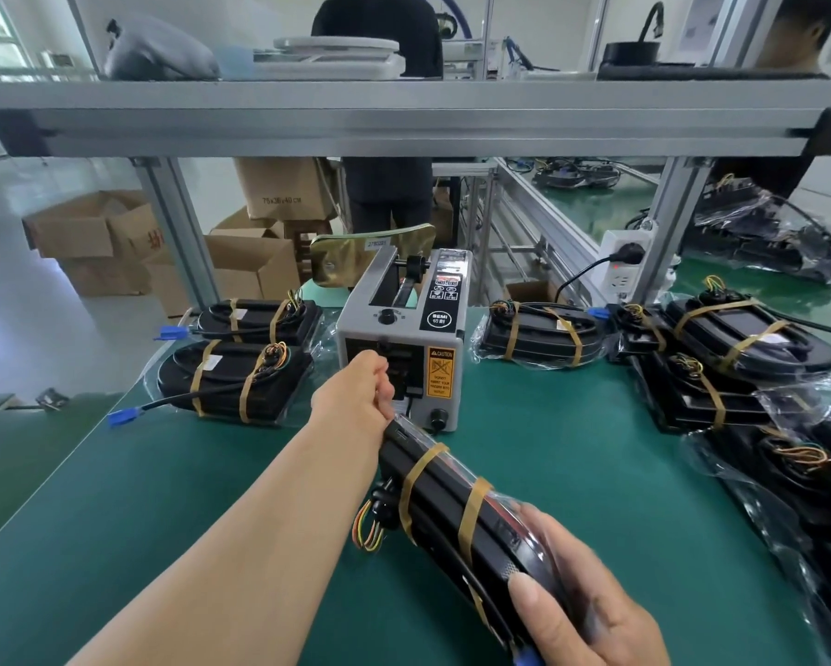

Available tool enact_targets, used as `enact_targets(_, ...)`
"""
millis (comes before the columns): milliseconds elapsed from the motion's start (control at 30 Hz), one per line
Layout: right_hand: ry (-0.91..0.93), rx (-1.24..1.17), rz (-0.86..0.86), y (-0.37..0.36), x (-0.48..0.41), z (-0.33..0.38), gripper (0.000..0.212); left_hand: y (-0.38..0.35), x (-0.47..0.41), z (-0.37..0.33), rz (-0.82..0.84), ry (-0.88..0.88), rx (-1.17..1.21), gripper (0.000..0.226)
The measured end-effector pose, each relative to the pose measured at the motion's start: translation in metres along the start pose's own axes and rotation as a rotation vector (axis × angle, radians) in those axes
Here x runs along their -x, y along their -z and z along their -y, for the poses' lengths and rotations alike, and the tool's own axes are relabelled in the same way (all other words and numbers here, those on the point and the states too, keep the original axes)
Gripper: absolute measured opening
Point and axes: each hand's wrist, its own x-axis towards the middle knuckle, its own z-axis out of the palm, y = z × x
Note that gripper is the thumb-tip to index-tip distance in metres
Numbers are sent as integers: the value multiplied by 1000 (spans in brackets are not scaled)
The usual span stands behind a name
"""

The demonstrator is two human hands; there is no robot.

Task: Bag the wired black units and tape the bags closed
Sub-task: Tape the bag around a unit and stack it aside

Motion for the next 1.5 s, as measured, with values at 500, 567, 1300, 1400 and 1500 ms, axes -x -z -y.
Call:
enact_targets(500, -37, 509, 136, -2, -30, 56, 65, 75, 100, 52, 217, -508, -73, 30)
enact_targets(567, 17, 673, 238, -15, -53, 72, 66, 75, 100, 50, 233, -503, -65, 30)
enact_targets(1300, 15, 733, 280, -71, -125, 47, 22, 75, 88, 39, 279, -423, -47, 35)
enact_targets(1400, -32, 651, 314, -61, -123, 52, 26, 77, 87, 40, 286, -419, -53, 34)
enact_targets(1500, -69, 586, 406, -50, -114, 58, 21, 79, 85, 40, 289, -437, -87, 35)
